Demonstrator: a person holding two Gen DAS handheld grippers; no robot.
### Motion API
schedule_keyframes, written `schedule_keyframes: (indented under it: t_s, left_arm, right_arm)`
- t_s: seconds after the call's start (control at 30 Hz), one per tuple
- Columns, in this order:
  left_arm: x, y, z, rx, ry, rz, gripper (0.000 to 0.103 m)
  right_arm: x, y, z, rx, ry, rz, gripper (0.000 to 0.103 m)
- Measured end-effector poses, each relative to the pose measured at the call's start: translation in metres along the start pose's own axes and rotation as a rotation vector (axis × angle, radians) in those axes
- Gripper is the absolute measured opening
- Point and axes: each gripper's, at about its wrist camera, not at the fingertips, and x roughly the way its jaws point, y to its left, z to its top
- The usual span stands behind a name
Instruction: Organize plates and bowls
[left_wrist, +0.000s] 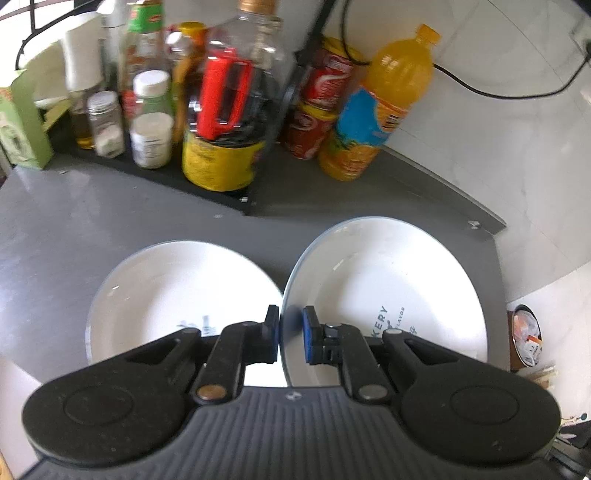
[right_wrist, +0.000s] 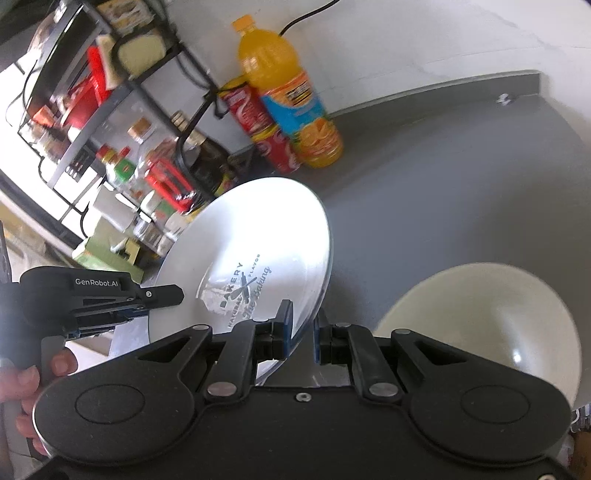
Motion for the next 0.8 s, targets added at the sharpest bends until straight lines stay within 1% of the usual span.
schedule_keyframes:
  t_s: [0.37, 0.53, 0.63, 0.8]
  left_arm:
    - [-0.013, 0.044, -0.012, -0.066, 0.011, 0.057, 0.011]
    - [-0.011, 0.06, -0.018, -0.094, 0.027, 0.079, 0.011]
    - [-0.009, 0.07, -0.021, -0.11, 0.036, 0.089, 0.011]
    - [-0.002, 0.086, -0.028, -0.143, 0.057, 0.092, 0.011]
  right_arm:
    - [0.02, 0.022, -0.015, -0.043, 0.072, 0.031, 0.011]
    - [0.031, 0.029, -0.021, -0.059, 0.109, 0.033, 0.011]
    - [0.035, 0.034, -0.023, -0.067, 0.115, 0.034, 0.011]
    - [0.047, 0.036, -0.028, -0.072, 0.144, 0.019, 0.011]
